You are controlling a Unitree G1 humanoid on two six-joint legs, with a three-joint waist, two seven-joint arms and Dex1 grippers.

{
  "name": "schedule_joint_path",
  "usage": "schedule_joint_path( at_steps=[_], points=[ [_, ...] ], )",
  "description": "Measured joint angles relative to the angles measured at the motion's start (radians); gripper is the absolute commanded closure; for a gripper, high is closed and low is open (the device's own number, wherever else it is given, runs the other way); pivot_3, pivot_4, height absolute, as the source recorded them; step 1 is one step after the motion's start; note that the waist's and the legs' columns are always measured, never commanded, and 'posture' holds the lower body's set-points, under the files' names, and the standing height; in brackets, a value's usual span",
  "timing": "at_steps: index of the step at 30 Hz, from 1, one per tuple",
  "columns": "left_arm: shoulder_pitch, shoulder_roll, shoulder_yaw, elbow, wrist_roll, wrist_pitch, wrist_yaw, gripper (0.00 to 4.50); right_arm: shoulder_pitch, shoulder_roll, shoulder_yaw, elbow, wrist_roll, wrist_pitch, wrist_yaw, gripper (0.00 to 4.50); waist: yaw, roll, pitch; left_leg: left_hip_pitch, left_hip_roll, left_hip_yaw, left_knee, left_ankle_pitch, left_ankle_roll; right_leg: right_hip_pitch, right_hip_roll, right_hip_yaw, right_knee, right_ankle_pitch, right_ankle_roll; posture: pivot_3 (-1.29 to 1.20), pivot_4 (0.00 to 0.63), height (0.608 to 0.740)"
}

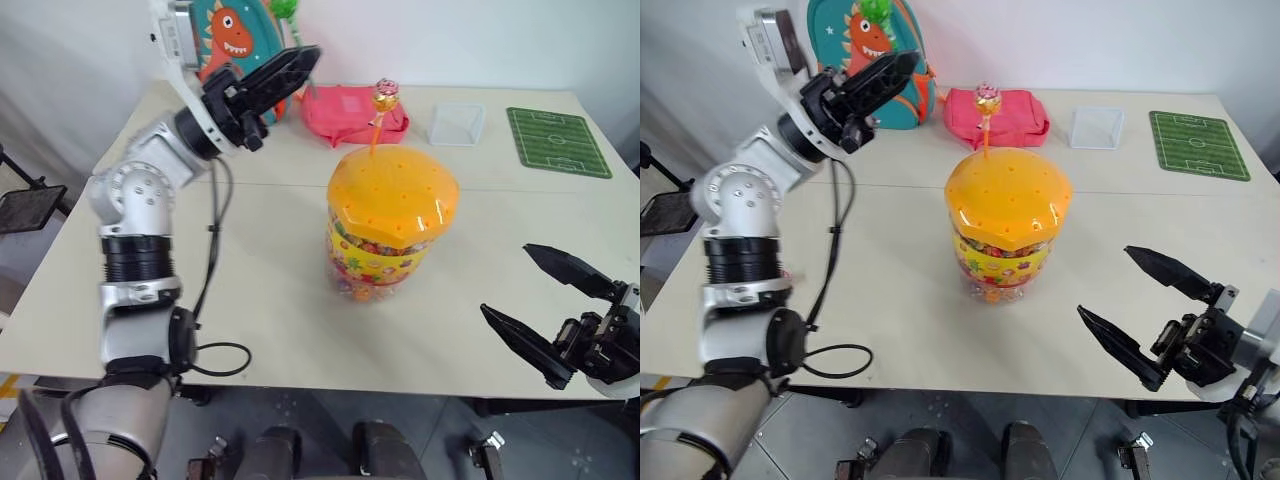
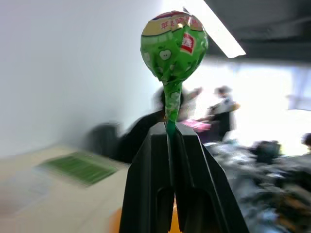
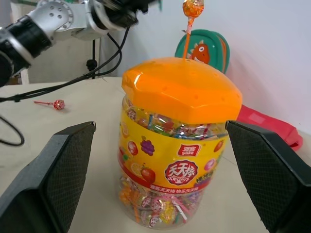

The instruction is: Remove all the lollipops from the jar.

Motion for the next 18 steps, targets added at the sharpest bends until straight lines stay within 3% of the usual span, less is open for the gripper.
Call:
schedule_joint_path(
  at_steps=[3, 8, 13, 18],
  points=[
    [0.115, 0.199, -0.094, 0.025, 0.144, 0.119, 0.031, 4.46, -0.038, -0.008, 0.032, 0.038, -0.017, -0.003, 0.031, 0.00, -0.010, 0.001, -0.001, 0.001, 0.000, -0.001, -0.002, 0.000, -0.001, -0.004, 0.003, 0.003, 0.001, 0.000, 0.000, 0.00, 0.150, 0.740],
    [0.367, 0.380, -0.155, -0.088, 0.209, 0.254, -0.005, 4.46, -0.077, -0.029, 0.081, 0.076, -0.037, -0.027, 0.115, 0.00, 0.008, -0.002, 0.001, -0.008, 0.000, -0.006, 0.002, -0.001, -0.002, -0.011, 0.002, 0.007, 0.004, 0.000, 0.000, 0.00, 0.150, 0.740],
    [0.522, 0.476, -0.127, -0.293, 0.205, 0.389, 0.002, 4.46, -0.100, -0.058, 0.140, 0.134, -0.060, -0.058, 0.246, 0.00, 0.026, -0.002, 0.000, -0.008, -0.002, -0.006, 0.003, -0.002, 0.000, -0.009, 0.000, 0.008, 0.002, 0.000, -0.001, 0.00, 0.150, 0.740],
    [0.668, 0.486, -0.105, -0.372, 0.203, 0.445, 0.034, 4.46, -0.050, -0.106, 0.178, 0.143, -0.085, -0.085, 0.394, 0.00, 0.023, -0.002, 0.000, -0.007, 0.000, -0.004, 0.002, -0.002, -0.001, -0.010, 0.002, 0.010, 0.002, 0.000, -0.001, 0.00, 0.150, 0.740]
  ],
)
